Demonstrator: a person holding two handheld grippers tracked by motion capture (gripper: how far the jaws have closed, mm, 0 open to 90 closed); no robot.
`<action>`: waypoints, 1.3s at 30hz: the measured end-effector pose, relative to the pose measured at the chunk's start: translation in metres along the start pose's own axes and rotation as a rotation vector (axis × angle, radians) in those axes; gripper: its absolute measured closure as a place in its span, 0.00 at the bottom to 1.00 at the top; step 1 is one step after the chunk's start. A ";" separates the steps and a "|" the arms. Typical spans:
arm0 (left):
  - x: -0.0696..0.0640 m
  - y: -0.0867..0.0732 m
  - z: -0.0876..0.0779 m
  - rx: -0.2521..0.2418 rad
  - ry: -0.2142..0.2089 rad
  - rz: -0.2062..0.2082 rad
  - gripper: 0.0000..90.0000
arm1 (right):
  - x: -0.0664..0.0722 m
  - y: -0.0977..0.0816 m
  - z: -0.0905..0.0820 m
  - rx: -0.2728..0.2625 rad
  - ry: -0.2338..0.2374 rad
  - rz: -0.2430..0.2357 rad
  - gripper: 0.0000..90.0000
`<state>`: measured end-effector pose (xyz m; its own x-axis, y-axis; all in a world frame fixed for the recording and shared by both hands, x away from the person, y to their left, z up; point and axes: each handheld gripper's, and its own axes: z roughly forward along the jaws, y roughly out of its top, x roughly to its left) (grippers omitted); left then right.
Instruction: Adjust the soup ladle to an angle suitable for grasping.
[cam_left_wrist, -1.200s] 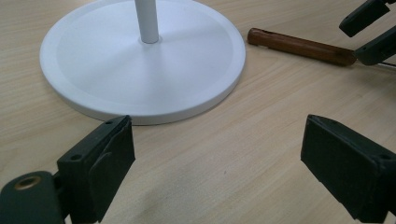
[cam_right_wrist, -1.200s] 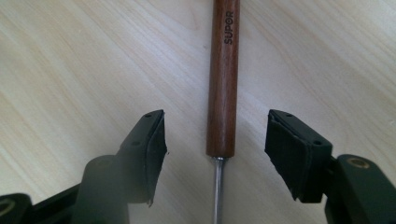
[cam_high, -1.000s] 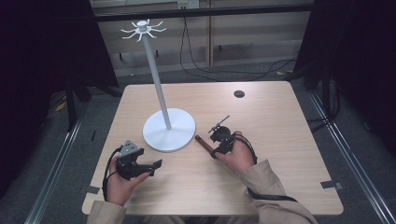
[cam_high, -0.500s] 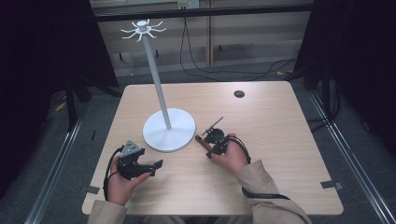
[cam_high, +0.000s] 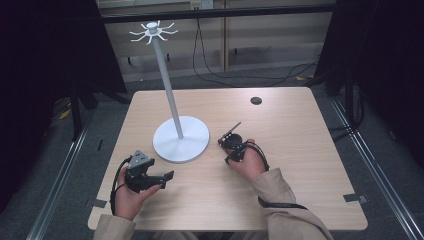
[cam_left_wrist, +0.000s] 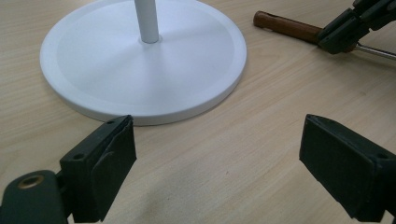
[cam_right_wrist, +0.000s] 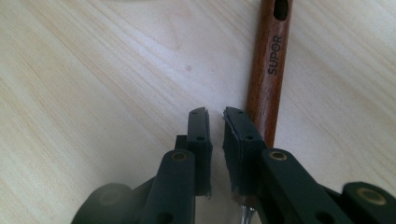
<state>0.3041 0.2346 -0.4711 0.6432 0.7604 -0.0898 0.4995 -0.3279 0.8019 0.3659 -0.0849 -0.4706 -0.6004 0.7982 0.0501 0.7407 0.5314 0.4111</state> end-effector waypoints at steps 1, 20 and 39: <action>0.000 0.000 0.000 -0.001 -0.003 0.000 0.12 | -0.001 0.000 -0.001 0.001 0.006 0.001 0.89; -0.002 0.000 0.004 0.005 -0.010 0.002 0.12 | -0.016 -0.005 -0.009 0.012 -0.056 0.085 0.67; 0.000 -0.001 0.002 0.000 -0.007 -0.007 0.12 | -0.016 0.001 0.001 0.110 -0.053 0.140 0.83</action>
<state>0.3051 0.2332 -0.4731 0.6436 0.7589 -0.0991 0.5037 -0.3225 0.8014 0.3768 -0.0971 -0.4724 -0.4747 0.8787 0.0510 0.8461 0.4396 0.3014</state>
